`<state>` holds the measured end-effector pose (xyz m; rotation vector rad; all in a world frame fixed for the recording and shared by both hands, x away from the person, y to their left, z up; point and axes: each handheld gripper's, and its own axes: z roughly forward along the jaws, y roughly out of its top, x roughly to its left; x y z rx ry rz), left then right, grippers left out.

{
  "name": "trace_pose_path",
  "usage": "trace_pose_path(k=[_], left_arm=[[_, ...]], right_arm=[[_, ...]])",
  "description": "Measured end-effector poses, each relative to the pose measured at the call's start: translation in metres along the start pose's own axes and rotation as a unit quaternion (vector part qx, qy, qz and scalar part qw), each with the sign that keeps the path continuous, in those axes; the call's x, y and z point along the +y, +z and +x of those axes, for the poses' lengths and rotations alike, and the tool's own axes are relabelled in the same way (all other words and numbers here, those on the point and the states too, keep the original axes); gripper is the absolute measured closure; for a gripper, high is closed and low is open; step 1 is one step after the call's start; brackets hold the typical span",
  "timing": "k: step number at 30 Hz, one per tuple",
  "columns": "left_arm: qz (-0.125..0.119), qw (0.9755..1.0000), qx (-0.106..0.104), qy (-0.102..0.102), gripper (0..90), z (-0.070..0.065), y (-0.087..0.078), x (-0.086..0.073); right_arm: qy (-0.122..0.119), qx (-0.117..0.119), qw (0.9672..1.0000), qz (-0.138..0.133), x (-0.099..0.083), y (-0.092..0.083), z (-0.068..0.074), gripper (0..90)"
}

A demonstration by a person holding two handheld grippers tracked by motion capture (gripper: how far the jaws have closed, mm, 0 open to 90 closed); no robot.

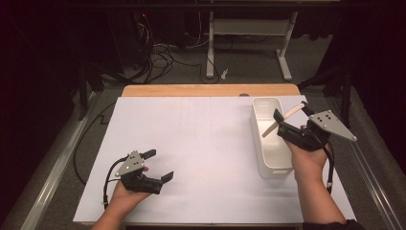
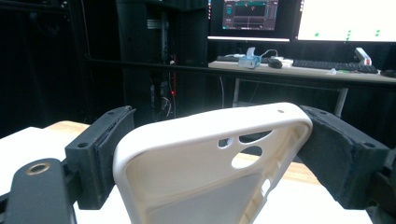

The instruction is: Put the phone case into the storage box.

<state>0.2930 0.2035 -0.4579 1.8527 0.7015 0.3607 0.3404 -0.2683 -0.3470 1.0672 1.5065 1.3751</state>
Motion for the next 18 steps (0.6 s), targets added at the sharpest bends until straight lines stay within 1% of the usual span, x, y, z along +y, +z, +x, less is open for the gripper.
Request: trace_pose_path(k=[3,11,18], left_arm=[[0.000,1.0000,0.000,-0.001,0.2,0.000,0.000,0.000],[-0.004,1.0000,-0.003,-0.001,0.2,0.000,-0.001,0.000],[-0.003,1.0000,-0.006,-0.002,0.2,0.000,0.000,0.000]], right_arm=[[0.002,-0.007,1.0000,0.006,-0.001,0.011,0.001,14.7],[0.010,-0.025,0.9996,0.011,-0.001,0.036,0.001,14.7],[0.017,-0.049,0.9982,0.029,-0.004,0.061,0.000,14.7]])
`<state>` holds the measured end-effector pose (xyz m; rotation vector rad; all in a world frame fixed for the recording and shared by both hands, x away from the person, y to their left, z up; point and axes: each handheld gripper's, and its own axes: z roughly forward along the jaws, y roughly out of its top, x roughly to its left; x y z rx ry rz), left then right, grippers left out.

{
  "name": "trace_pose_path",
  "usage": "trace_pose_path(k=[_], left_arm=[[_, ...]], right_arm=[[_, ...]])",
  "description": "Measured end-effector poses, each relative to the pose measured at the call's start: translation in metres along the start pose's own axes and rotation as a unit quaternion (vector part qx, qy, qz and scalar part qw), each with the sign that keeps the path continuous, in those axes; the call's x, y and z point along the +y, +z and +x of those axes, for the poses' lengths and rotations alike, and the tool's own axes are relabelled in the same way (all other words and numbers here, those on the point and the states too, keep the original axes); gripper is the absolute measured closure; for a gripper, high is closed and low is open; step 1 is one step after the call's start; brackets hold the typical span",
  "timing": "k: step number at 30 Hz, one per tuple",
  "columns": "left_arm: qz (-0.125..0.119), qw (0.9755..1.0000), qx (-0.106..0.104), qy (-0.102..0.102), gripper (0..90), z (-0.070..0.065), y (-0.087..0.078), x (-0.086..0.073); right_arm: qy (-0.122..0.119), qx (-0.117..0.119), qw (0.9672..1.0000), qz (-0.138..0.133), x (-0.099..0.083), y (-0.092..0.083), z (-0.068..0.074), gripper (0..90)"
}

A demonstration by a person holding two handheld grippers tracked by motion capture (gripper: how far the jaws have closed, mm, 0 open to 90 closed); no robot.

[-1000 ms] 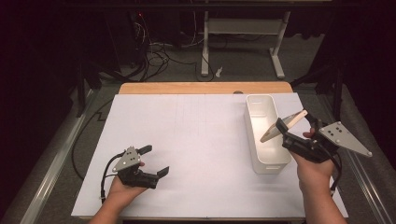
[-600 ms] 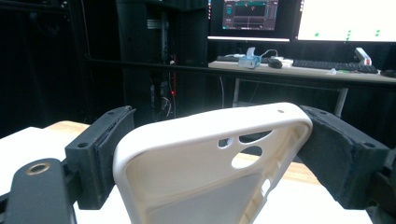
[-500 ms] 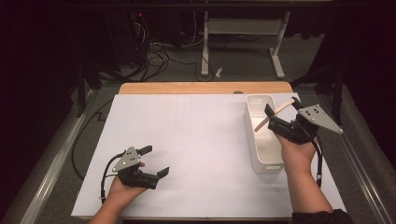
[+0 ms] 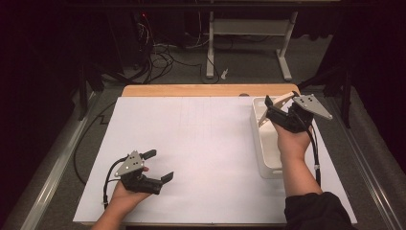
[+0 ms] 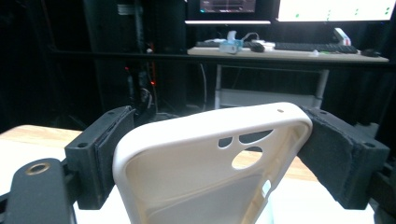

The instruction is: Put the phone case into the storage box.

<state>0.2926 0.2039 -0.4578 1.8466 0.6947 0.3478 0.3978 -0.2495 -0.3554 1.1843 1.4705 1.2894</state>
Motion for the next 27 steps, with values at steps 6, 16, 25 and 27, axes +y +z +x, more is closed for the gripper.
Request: trace_pose_path(k=[6,16,25,27], left_arm=[[-0.001,1.0000,-0.002,0.000,0.2,0.000,-0.001,0.000],[-0.002,1.0000,-0.005,0.001,0.2,0.000,-0.002,0.000],[-0.003,1.0000,-0.005,0.000,0.2,0.000,-0.001,0.000],[-0.003,1.0000,-0.005,0.000,0.2,0.000,-0.001,0.000]], right_arm=[[0.009,-0.025,0.9995,0.020,-0.004,0.022,-0.001,14.6],[0.010,-0.049,0.9977,0.045,-0.014,0.045,-0.003,14.5],[0.017,-0.056,0.9969,0.053,-0.018,0.051,-0.005,14.4],[0.026,-0.058,0.9967,0.052,-0.017,0.052,-0.007,14.3]])
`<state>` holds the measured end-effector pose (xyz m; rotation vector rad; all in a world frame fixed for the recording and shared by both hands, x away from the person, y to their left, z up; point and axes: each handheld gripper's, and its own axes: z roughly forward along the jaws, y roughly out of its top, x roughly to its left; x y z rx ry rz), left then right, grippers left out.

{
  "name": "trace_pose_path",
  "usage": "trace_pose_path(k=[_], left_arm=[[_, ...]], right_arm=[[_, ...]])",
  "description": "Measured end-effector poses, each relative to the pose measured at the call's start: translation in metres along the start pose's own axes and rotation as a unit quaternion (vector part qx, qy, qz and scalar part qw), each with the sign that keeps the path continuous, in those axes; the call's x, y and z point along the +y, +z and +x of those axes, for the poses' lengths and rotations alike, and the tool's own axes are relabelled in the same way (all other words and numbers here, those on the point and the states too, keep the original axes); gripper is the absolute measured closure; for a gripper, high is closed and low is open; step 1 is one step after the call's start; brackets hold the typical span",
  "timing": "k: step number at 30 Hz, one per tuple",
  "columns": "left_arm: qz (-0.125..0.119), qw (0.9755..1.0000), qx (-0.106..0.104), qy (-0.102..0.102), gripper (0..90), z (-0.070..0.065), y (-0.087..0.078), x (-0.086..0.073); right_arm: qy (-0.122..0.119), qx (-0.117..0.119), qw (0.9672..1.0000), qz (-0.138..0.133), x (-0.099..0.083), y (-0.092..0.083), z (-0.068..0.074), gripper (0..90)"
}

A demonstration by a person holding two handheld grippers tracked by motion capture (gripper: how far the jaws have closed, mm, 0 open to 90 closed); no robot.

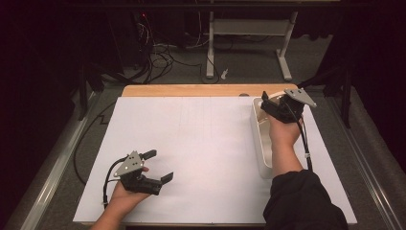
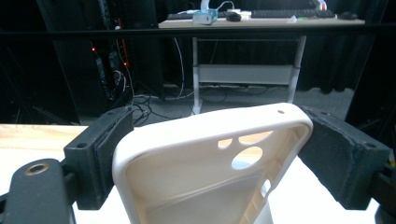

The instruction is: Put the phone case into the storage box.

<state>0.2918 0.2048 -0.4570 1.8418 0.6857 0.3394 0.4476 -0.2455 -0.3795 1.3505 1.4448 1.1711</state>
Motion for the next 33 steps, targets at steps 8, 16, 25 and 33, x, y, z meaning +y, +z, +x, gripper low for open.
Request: trace_pose_path(k=[8,16,25,33], left_arm=[[-0.002,1.0000,0.002,-0.002,0.2,0.001,-0.002,0.000],[-0.003,1.0000,0.001,-0.003,0.2,0.001,-0.002,0.000],[-0.002,1.0000,0.000,-0.003,0.2,0.001,-0.001,-0.001],[0.001,1.0000,-0.002,-0.003,0.3,0.001,0.000,-0.001]], right_arm=[[0.005,0.000,1.0000,-0.003,0.000,0.005,-0.001,14.2],[-0.002,-0.008,0.9999,0.007,-0.007,0.011,0.004,14.0],[-0.008,-0.014,0.9998,0.008,-0.009,0.014,0.004,13.7],[0.004,-0.028,0.9996,0.005,-0.008,0.018,0.003,13.4]])
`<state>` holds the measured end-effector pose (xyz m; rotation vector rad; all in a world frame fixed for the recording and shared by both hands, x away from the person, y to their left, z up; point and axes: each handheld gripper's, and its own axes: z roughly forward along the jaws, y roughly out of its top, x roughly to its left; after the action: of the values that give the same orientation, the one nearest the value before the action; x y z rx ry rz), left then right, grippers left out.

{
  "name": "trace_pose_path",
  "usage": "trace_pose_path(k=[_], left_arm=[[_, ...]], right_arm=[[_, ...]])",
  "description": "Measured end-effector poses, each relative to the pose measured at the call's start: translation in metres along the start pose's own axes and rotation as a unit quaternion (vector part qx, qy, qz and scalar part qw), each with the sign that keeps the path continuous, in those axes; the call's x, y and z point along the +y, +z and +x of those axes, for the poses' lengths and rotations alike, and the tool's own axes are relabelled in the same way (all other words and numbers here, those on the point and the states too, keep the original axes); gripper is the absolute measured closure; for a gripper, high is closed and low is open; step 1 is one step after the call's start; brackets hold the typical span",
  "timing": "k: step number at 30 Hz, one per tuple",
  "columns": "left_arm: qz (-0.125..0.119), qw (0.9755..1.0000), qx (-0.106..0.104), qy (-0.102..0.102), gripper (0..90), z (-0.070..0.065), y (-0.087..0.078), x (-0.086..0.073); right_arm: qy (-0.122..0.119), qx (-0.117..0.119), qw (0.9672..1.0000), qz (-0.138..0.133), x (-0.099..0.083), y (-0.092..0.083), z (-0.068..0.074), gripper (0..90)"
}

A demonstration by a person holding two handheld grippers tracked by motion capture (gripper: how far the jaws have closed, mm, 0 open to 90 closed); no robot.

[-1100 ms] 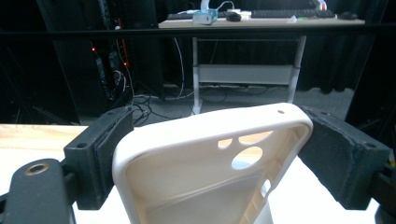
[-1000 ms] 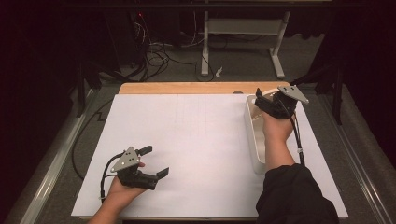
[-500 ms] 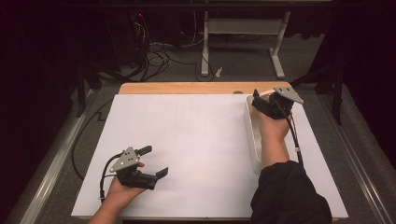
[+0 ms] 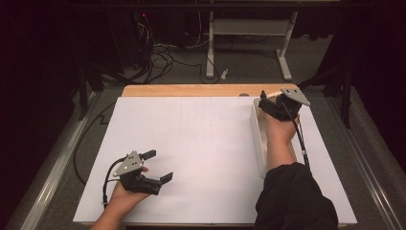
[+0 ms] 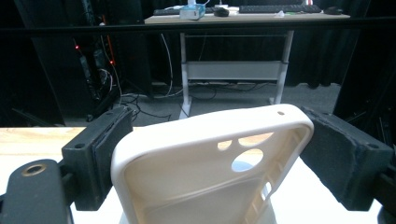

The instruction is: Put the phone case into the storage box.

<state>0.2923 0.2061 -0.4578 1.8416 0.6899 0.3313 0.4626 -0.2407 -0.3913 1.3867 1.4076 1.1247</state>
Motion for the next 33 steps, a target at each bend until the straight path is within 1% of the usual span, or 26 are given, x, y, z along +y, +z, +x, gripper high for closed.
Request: trace_pose_path(k=[6,9,13,16,19,20,29,33], left_arm=[[-0.001,1.0000,-0.001,0.000,0.2,0.000,0.000,0.000],[-0.001,1.0000,-0.001,0.000,0.3,0.000,-0.001,0.000],[-0.001,1.0000,-0.002,0.001,0.3,0.000,-0.001,0.000],[-0.001,1.0000,-0.003,0.000,0.3,0.000,-0.001,0.000],[-0.001,1.0000,-0.003,0.000,0.3,0.000,-0.001,0.000],[-0.001,1.0000,-0.004,0.000,0.3,0.000,-0.001,0.000],[-0.001,1.0000,-0.006,0.000,0.3,0.000,-0.001,0.000],[-0.001,1.0000,-0.007,0.000,0.3,-0.001,-0.001,0.000]], right_arm=[[0.002,-0.014,0.9999,0.000,0.002,0.005,0.004,13.2],[0.008,-0.024,0.9997,-0.004,0.002,0.008,0.007,13.2],[0.016,-0.031,0.9993,-0.012,0.002,0.011,0.007,13.2],[0.016,-0.037,0.9991,-0.012,0.002,0.013,0.009,13.1],[0.010,-0.043,0.9990,-0.008,0.005,0.016,0.012,13.1],[0.007,-0.044,0.9990,-0.009,0.006,0.017,0.013,13.1],[0.009,-0.051,0.9985,-0.017,0.004,0.024,0.014,12.8],[0.007,-0.051,0.9986,-0.014,0.005,0.025,0.014,12.2]])
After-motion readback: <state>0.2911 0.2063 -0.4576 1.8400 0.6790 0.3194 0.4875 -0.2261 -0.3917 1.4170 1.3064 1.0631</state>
